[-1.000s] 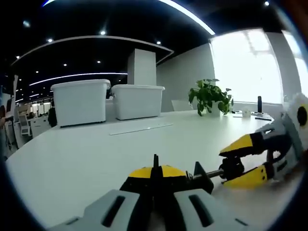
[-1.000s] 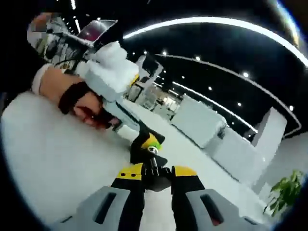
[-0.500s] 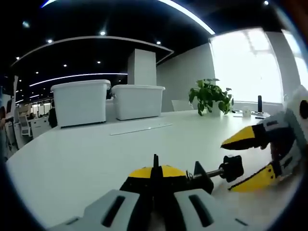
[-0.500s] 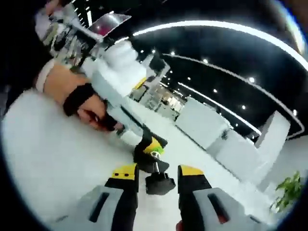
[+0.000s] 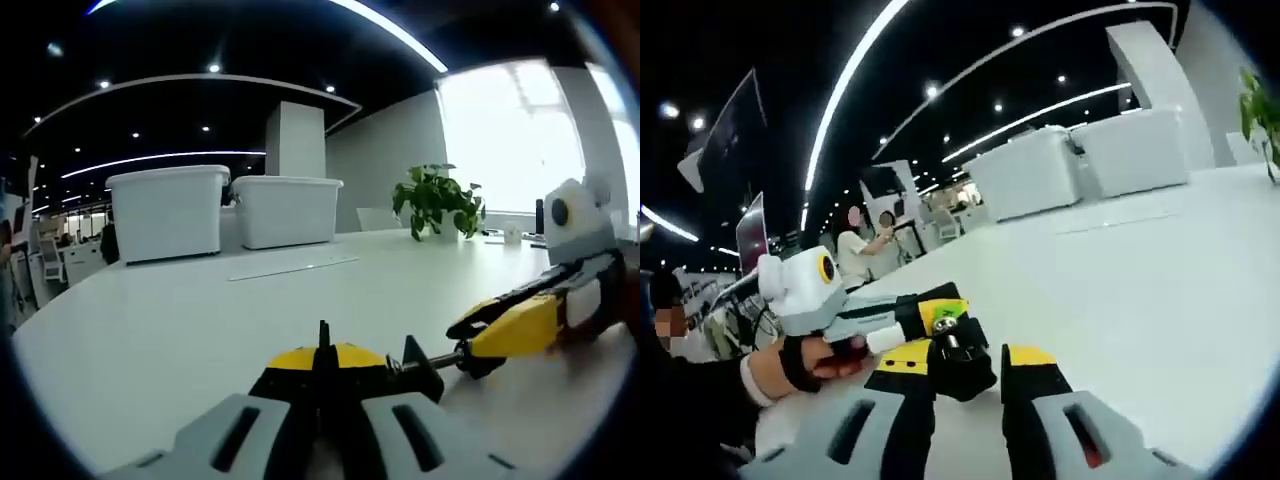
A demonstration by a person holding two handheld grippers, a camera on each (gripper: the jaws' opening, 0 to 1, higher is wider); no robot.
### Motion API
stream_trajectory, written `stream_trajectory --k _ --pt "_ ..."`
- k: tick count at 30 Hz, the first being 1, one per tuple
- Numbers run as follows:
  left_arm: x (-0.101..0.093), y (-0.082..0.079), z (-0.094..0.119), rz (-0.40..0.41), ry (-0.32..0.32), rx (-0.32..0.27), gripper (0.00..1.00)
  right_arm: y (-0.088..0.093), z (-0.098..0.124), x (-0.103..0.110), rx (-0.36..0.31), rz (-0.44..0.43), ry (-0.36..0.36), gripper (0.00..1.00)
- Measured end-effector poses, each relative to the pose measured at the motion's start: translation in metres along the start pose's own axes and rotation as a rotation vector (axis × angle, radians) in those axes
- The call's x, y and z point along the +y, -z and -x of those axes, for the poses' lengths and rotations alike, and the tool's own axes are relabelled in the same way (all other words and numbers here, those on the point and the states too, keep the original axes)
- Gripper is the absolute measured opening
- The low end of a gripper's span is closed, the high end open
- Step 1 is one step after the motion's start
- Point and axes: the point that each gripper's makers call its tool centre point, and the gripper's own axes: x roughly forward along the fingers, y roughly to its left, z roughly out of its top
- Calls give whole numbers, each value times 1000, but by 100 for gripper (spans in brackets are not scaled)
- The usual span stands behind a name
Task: Clamp the fixed fixture on the desktop, loosen the retaining clip, secure it to the edge of the desk, and tighten the retaining clip.
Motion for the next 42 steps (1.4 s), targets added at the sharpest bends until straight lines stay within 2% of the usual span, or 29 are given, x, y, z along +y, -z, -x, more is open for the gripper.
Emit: stream_trajectory --k 4,6,9,11,16,19,21,22,24,27,33,34,35,36,38,39,40,42 --pt "0 0 0 -2 0 -1 4 1 0 -1 9 -14 -11 21" --pt "0 0 -1 -2 0 -1 4 1 0 2 4 18 -12 20" --pt "0 0 -1 -3 -2 -1 4 -5 1 6 -32 184 -4 18" --pt "0 0 -1 -4 -2 -1 4 -6 2 13 -63 422 19 18" --pt "1 0 -1 -5 -7 -3 4 -3 1 23 -92 805 95 17" --pt "2 0 0 -6 -10 -2 4 -1 2 26 -93 932 124 18" --pt "2 0 0 -8 -12 -1 4 0 1 29 -95 1056 147 18" --pt "2 0 0 -5 -14 0 4 1 1 30 -94 1156 167 18" --pt "3 0 0 -7 -15 0 4 3 -1 31 -86 1266 192 18" --pt "3 0 0 -8 -14 0 4 5 -1 31 -82 1338 214 18" --pt "3 0 0 -4 -12 0 4 2 -1 30 -82 1346 220 18" --pt "3 0 0 -5 -12 0 4 2 -1 32 -70 1386 202 18" --pt "3 0 0 -7 -12 0 4 3 -1 31 -60 1350 189 19" --pt "3 0 0 -14 -11 0 4 3 -2 30 -47 1286 171 21" --pt "3 0 0 -9 -10 0 4 0 0 35 -55 1050 114 27" --pt "3 0 0 -8 -10 0 4 -6 3 39 -84 950 83 30" --pt "3 0 0 -9 -11 0 4 -11 7 38 -91 809 54 34" --pt "2 0 1 -9 -12 0 4 -13 13 28 -79 611 41 40"
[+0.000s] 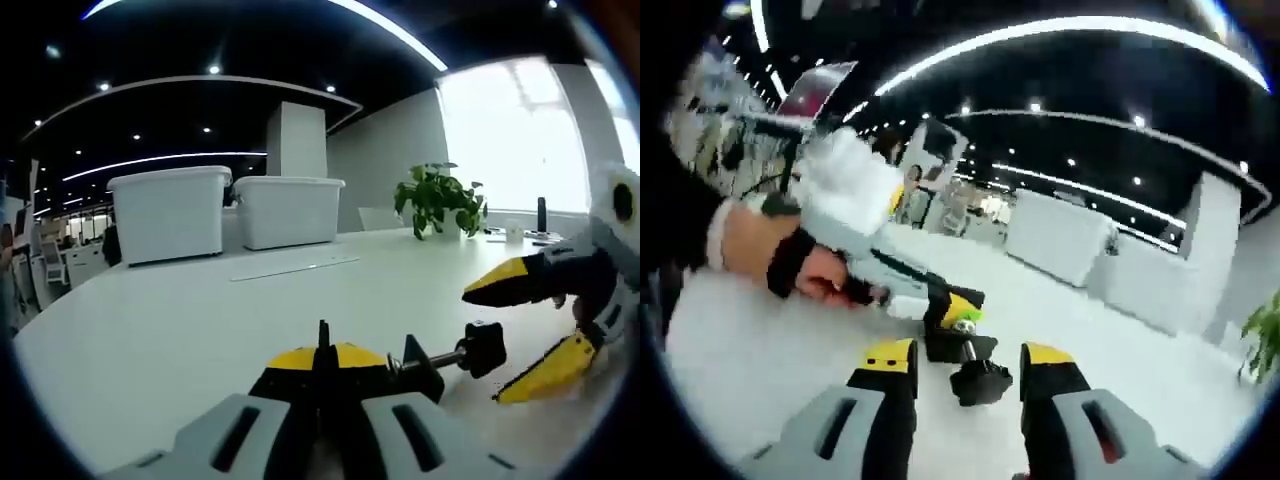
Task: Clamp the fixed fixture on the desktop, loosen the retaining clip, secure it to the edge of the desk, and tighten the retaining clip.
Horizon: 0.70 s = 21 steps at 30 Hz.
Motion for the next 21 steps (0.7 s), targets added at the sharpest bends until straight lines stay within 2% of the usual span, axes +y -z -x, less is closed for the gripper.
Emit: stream_trajectory --k 3,5,7,8,10,14,16,19,21 --pt "0 0 0 -7 -1 0 4 15 -1 -11 33 -256 -15 36" --pt "0 0 0 -4 0 0 4 22 -4 -15 38 -372 -18 35" --pt "-1 0 0 -5 -1 0 4 25 -6 -13 41 -464 -33 32" --pt "-1 0 0 -5 -1 0 4 34 -8 -18 73 -490 0 28" --pt "-1 0 0 -3 -2 2 4 31 -8 -14 65 -532 -23 24" --pt "-1 0 -1 -1 -2 2 4 31 -9 -12 64 -515 -27 22" --pt "-1 0 -2 0 -4 2 4 30 -11 -14 65 -460 -31 22" --pt "0 0 -3 0 -7 2 4 26 -12 -12 50 -224 -32 22" --pt "0 0 -3 -2 -9 2 4 25 -11 -10 44 -97 -16 21"
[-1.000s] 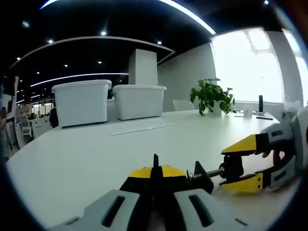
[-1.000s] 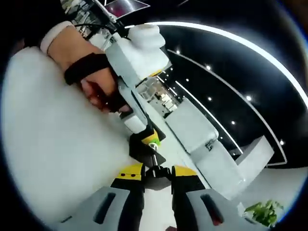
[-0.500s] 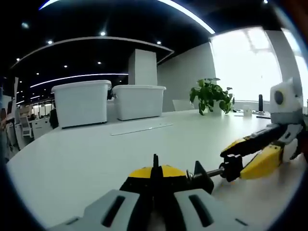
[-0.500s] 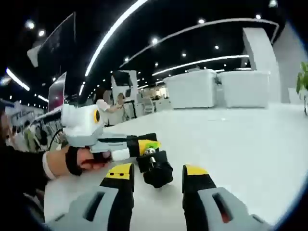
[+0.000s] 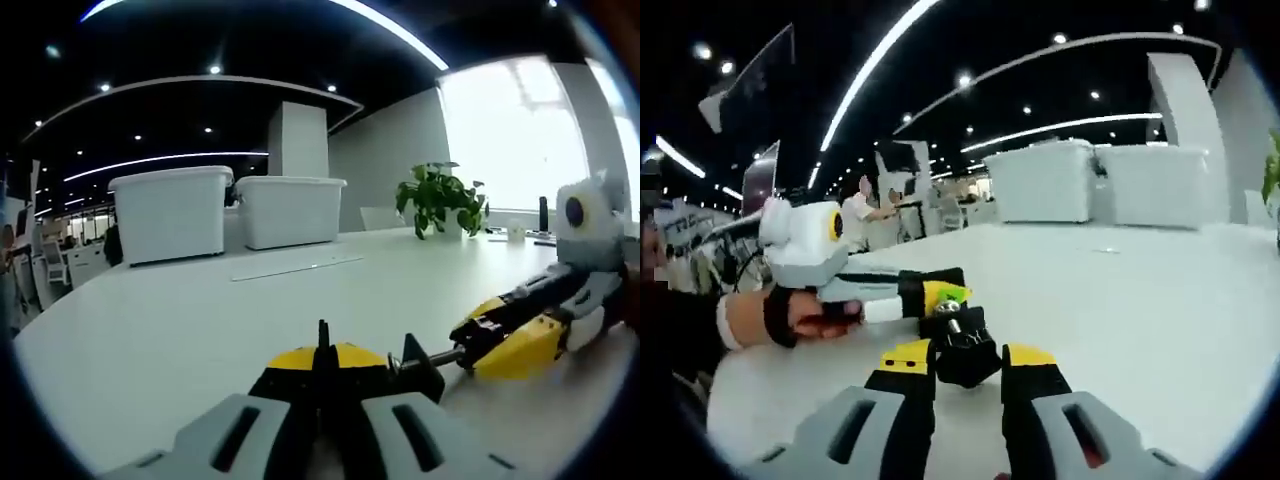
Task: Clamp the fixed fixture on the desktop, loosen the retaining clip, secure it to the edge of the desk, and tighten the retaining clip.
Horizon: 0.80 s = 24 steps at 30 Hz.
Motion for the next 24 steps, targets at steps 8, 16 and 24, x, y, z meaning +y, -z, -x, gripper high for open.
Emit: stream_trajectory --k 8,16,24 --pt "0 0 0 -2 -2 0 4 -3 1 11 -14 591 82 22" --pt "1 0 0 -4 2 0 4 -4 0 8 -3 544 79 25" --pt "1 0 1 -2 5 0 4 -20 6 -9 -36 -355 -41 38"
